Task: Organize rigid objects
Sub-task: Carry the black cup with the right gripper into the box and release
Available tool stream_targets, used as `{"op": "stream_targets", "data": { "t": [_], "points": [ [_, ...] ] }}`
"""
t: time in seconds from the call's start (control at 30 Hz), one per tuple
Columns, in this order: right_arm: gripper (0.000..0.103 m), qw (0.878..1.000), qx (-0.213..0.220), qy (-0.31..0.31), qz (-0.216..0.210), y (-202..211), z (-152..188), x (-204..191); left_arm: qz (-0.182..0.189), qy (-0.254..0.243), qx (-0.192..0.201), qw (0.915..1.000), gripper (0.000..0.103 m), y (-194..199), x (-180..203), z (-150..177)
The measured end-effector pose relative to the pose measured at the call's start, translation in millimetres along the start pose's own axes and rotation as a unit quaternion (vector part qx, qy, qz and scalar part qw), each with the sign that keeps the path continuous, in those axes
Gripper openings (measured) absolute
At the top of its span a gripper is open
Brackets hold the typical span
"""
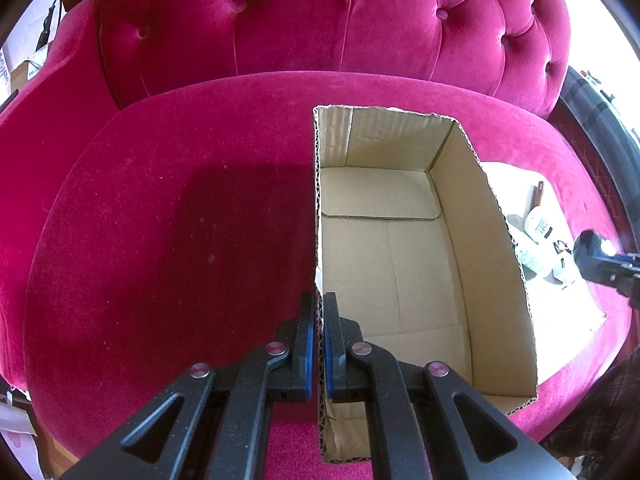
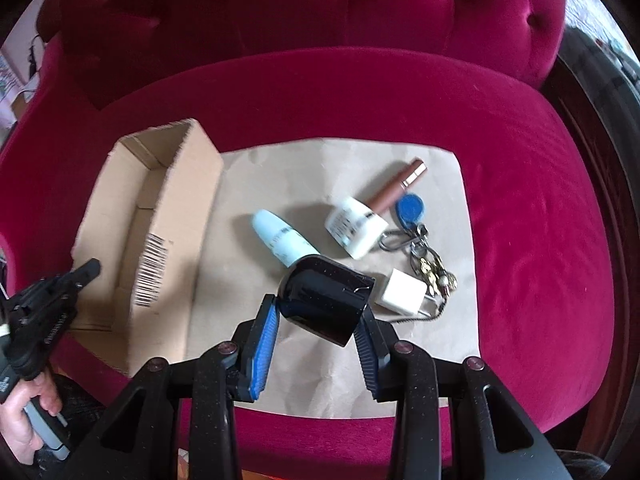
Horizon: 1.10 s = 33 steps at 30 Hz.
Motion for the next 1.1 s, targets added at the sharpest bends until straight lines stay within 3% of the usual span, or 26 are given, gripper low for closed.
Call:
{"op": "stream_targets", "data": {
  "t": [0.53, 0.9, 1.1],
  "points": [
    [0.039, 0.993, 0.031, 0.092, -0.064, 55.0, -17.4, -83.5, 0.002, -0.003, -0.002, 1.0000, 0.004, 10.6, -2.5, 4.4],
    [0.039, 0.978, 0.043, 0.180, -0.096, 50.2, -33.3, -131.5, 0.008, 0.008, -0.002, 0.9999, 0.003, 16.6, -0.6, 4.9],
    [0.039, 0.972, 0.043, 0.199, -0.114, 35.5, -32.5, -147.4, 0.007, 0.010, 0.001, 0.9999, 0.003, 22.2, -0.1, 4.9]
  ]
}}
Point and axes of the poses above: each gripper's, at about its wrist camera, not at the fingertips, and y roughly against the way its jaws point, x to its right, z to its underside, the point moved 6 cm from there along -y, roughly the way its jaws point, and after that the axes turned 1 degree about x, right-handed, at the moved point
